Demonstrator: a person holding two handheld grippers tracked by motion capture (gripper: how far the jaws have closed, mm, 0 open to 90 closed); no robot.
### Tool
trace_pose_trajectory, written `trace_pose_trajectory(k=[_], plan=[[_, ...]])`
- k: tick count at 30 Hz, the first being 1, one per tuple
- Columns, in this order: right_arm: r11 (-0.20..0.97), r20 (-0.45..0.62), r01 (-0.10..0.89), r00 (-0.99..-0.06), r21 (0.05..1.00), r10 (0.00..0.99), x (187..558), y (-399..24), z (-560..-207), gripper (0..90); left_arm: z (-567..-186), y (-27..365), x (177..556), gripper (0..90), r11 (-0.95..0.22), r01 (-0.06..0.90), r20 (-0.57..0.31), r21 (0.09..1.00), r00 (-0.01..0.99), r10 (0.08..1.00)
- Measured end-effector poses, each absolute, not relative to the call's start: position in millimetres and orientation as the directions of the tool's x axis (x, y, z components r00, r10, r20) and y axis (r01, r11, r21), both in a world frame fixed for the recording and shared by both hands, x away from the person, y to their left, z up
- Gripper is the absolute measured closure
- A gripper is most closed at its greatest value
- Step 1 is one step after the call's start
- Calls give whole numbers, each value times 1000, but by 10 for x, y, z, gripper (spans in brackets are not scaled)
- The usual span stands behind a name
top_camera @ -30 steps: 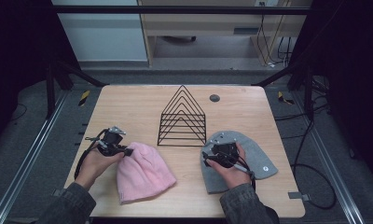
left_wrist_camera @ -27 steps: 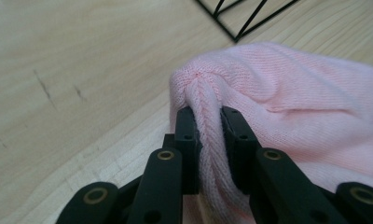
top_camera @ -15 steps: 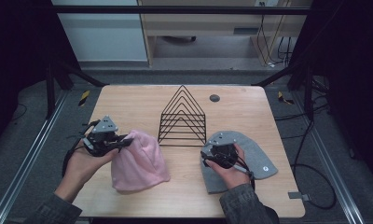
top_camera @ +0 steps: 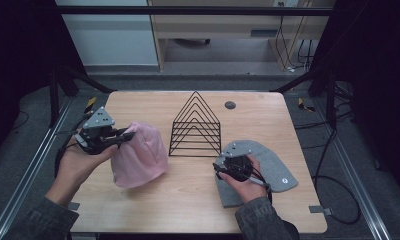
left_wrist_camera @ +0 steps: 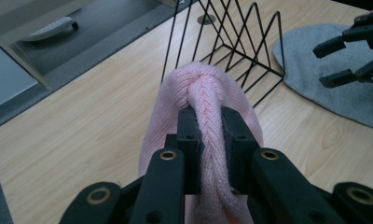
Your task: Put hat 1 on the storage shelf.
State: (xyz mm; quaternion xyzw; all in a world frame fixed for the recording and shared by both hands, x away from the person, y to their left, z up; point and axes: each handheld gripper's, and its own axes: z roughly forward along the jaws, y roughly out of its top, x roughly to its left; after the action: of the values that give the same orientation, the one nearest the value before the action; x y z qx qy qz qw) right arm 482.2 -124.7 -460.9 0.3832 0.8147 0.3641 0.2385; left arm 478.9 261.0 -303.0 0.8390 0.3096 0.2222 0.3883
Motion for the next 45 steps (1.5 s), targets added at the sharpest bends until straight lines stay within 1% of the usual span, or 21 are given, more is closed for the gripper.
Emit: trace_pose_trajectory(k=[9, 13, 18, 20, 23, 27, 29, 30, 32, 34, 38, 41, 45], plan=[[444, -98, 462, -601, 767, 793, 4825, -1252, -4623, 359, -2885, 2638, 4909, 791, -495, 345, 114, 798, 720, 685], [446, -90, 457, -614, 770, 784, 4818, -1237, -4613, 367, -2817, 2633, 4947, 791, -504, 332, 123, 797, 728, 675], [455, -92, 423, -645, 784, 758, 4777, -1108, -4497, 370, -2658, 2677, 4973, 791, -493, 304, 125, 815, 739, 662], [464, -91, 410, -665, 786, 741, 4758, -1022, -4436, 366, -2536, 2720, 4987, 790, -486, 286, 124, 826, 749, 651], [492, -104, 391, -691, 778, 715, 4715, -872, -4327, 341, -2429, 2750, 4993, 790, -495, 267, 138, 827, 758, 638], [516, -115, 372, -717, 772, 688, 4672, -713, -4176, 331, -2336, 2780, 4990, 791, -500, 252, 144, 829, 767, 626], [527, -123, 360, -727, 770, 675, 4641, -598, -4020, 348, -2277, 2781, 5000, 791, -506, 243, 143, 828, 780, 610], [527, -123, 360, -727, 770, 675, 4641, -598, -4020, 348, -2277, 2781, 5000, 791, -506, 243, 143, 828, 780, 610], [523, -123, 346, -734, 779, 668, 4622, -535, -3909, 368, -2247, 2756, 5019, 791, -525, 236, 156, 818, 787, 596], [519, -113, 339, -745, 785, 657, 4608, -457, -3783, 415, -2223, 2698, 5050, 790, -543, 230, 169, 807, 791, 588], [540, -125, 318, -766, 780, 631, 4585, -368, -3677, 446, -2210, 2613, 5073, 790, -531, 218, 165, 819, 797, 581], [524, -116, 309, -768, 793, 629, 4623, -343, -3604, 471, -2173, 2567, 5063, 790, -537, 219, 168, 815, 797, 580], [533, -126, 291, -779, 795, 614, 4664, -306, -3569, 467, -2128, 2537, 5046, 790, -527, 213, 160, 823, 802, 575]])
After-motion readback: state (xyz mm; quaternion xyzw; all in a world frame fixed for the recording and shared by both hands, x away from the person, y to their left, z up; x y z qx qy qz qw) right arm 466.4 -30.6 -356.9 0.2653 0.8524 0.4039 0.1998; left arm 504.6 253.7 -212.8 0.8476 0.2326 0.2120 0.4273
